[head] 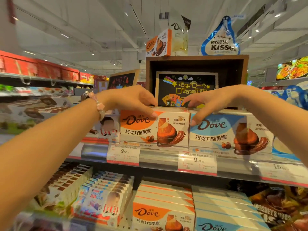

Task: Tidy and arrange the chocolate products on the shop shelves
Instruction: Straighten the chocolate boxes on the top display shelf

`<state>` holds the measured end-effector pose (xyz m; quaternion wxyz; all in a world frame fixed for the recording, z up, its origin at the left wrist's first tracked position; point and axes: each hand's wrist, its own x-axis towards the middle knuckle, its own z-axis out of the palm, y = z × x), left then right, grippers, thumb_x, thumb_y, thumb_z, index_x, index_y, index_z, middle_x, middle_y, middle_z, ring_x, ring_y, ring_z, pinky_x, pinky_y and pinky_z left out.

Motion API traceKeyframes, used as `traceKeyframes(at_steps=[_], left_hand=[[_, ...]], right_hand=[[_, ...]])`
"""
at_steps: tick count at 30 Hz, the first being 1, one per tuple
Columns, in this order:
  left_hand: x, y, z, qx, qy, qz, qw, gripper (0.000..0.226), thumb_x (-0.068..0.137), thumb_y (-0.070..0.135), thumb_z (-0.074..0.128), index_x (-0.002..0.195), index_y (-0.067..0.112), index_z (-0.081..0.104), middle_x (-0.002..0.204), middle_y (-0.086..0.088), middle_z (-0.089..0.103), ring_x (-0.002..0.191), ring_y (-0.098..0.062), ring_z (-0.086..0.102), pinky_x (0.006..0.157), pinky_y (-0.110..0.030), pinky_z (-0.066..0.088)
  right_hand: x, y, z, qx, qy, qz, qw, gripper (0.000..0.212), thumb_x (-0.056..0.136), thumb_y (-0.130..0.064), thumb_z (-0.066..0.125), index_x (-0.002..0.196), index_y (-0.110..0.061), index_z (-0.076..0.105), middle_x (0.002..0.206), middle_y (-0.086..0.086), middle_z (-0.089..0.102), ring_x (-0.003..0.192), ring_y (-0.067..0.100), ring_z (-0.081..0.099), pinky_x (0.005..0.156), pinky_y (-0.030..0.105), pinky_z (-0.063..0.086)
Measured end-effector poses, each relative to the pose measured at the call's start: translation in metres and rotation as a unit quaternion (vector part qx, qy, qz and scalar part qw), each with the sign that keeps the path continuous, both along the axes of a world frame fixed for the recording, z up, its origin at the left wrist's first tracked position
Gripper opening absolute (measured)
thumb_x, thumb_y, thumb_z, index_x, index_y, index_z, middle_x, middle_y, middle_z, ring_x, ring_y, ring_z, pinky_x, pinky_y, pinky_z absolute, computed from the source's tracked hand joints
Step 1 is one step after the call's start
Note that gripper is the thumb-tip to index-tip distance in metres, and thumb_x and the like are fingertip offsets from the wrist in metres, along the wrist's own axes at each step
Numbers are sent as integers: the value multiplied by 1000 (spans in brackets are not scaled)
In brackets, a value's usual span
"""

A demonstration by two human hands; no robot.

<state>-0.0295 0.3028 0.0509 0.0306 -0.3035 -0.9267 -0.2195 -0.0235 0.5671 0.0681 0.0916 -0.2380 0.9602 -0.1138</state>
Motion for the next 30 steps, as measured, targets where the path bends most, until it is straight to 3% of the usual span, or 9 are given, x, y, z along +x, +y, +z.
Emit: traceKeyframes(at_steps=[3,6,9,11,14,19,23,26,30], left_hand=[[16,-8,-7,50,74,3,996,49,65,56,67,99,21,72,95,6,72,83,0,66,69,-13,50],[26,-27,-8,81,139,27,987,35,78,52,59,86,20,73,80,4,71,75,-2,64,70,-18,50],[28,-61,-1,90,189,56,976,19,89,35,58,85,22,71,78,8,68,72,1,62,66,-22,45],[26,-90,4,71,193,74,976,16,90,30,58,87,22,71,88,0,70,83,-11,65,73,-34,51],[23,-134,8,41,176,71,981,5,85,24,66,82,27,69,90,6,70,88,-10,65,87,-39,52],[15,-186,6,6,148,72,986,18,70,29,79,82,19,69,88,6,69,84,-4,64,80,-30,51],[10,-201,-5,4,136,34,990,24,64,35,80,78,21,67,100,13,65,90,8,59,77,-15,46],[5,-206,-13,-24,131,10,991,23,67,28,81,80,17,66,122,6,58,113,-7,51,91,-27,44],[1,-211,-19,-36,171,5,985,23,65,26,82,79,21,65,130,5,51,114,-4,41,90,-25,36]], right_hand=[[8,-15,2,-9,88,30,996,106,59,-62,75,145,-33,21,151,-11,27,128,5,32,99,23,30],[15,-45,-5,-72,130,80,986,80,73,-50,69,142,-33,31,147,-12,34,132,5,33,106,28,28],[16,-77,-12,-141,164,117,969,45,87,-32,61,130,-26,50,133,-8,52,119,4,48,102,25,39],[16,-99,-15,-175,199,126,956,33,92,-26,56,125,-21,56,125,-6,58,111,4,54,92,14,42],[12,-136,-20,-207,226,119,944,34,95,-23,52,128,-19,54,123,-7,56,108,3,53,79,2,41],[8,-192,-26,-207,236,116,942,39,93,-29,55,130,-21,52,119,-14,50,106,4,54,86,20,47],[0,-213,-34,-178,300,85,933,17,88,-23,63,101,-15,69,95,-11,61,96,12,60,80,24,47],[1,-213,-37,-210,307,63,926,4,85,-23,66,86,-24,70,89,-10,67,86,1,61,67,9,45],[7,-214,-34,-199,272,48,940,10,79,-30,70,86,-23,71,94,-11,67,85,-6,58,65,-3,35]])
